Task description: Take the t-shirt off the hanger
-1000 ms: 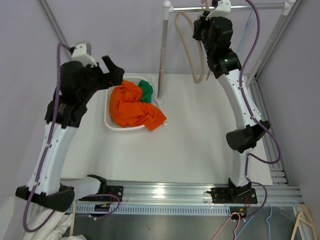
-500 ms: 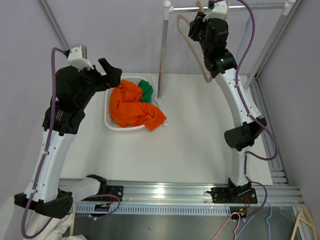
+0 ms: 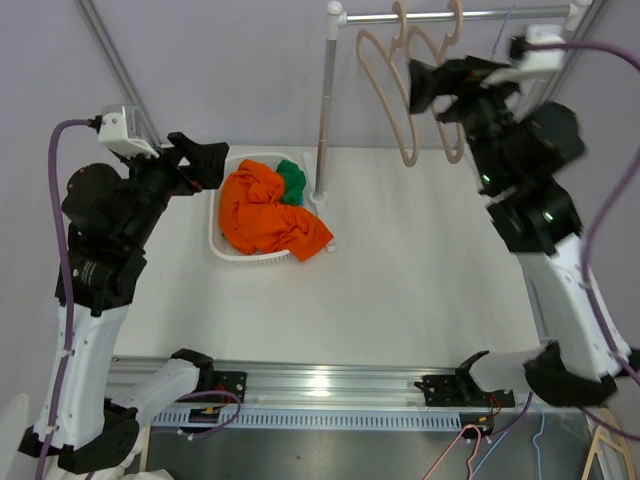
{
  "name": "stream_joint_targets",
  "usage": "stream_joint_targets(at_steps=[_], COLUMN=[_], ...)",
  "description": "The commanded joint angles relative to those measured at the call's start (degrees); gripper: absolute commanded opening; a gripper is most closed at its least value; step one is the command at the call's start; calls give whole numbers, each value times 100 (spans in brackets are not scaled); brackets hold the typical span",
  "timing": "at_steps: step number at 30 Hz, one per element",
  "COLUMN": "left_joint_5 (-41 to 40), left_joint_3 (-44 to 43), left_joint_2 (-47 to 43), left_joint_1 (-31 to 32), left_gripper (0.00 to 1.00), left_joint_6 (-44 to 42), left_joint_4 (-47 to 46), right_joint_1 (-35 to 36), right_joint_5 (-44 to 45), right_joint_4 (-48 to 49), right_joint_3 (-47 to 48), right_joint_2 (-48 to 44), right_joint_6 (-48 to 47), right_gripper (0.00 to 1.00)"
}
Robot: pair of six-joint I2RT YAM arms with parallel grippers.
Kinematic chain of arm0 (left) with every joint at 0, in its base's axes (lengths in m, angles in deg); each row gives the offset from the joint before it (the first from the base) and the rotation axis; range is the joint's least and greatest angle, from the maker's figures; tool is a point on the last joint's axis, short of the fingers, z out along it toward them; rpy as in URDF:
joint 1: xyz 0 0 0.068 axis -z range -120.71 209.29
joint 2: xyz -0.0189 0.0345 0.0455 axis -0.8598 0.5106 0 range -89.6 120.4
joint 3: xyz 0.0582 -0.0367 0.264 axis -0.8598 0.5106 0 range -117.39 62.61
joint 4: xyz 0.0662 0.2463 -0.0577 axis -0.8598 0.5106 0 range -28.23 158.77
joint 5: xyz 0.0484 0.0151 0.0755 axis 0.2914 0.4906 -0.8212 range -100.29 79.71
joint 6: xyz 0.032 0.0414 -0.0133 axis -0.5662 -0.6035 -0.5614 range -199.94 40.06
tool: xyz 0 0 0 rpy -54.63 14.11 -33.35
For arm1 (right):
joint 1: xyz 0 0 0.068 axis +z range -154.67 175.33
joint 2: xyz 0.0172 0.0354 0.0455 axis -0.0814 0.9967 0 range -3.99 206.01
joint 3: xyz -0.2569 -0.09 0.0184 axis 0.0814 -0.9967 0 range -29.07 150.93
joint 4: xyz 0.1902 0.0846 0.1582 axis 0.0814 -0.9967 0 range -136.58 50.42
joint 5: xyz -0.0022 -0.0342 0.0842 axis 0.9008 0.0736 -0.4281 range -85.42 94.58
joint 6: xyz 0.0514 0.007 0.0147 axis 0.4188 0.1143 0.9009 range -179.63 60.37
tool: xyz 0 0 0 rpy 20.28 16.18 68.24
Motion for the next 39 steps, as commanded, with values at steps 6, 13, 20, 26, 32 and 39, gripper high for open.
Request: stream_joint_targets(at_steps=[6, 13, 20, 26, 32, 39], left_joint_5=[1069, 1466, 1598, 1519, 1422, 1431], left_joint_3=[1044, 2170, 3138, 3323, 3419, 3384], left_joint_2=[-856, -1559, -2385, -2545, -2615, -2545], left_joint_1=[36, 36, 36, 36, 36, 36], left_gripper=[99, 100, 99, 99, 100, 99], left_joint_6=[90, 90, 213, 143, 117, 108], left_joint_4=[-306, 37, -33, 116, 178, 90], right_joint_1=[412, 438, 430, 438, 438, 438], right_joint_5=[249, 145, 118, 153, 188, 241], right_joint_4=[-400, -1929, -2502, -2537, -2616, -2537], right_joint_3=[-2598, -3591, -4348, -4691, -4779, -4850], right_joint_2=[-2353, -3302, -4217, -4428, -4446, -4534], right_joint_6=[687, 1488, 1708, 1541, 1532, 1489], right_gripper=[100, 99, 100, 99, 99, 99])
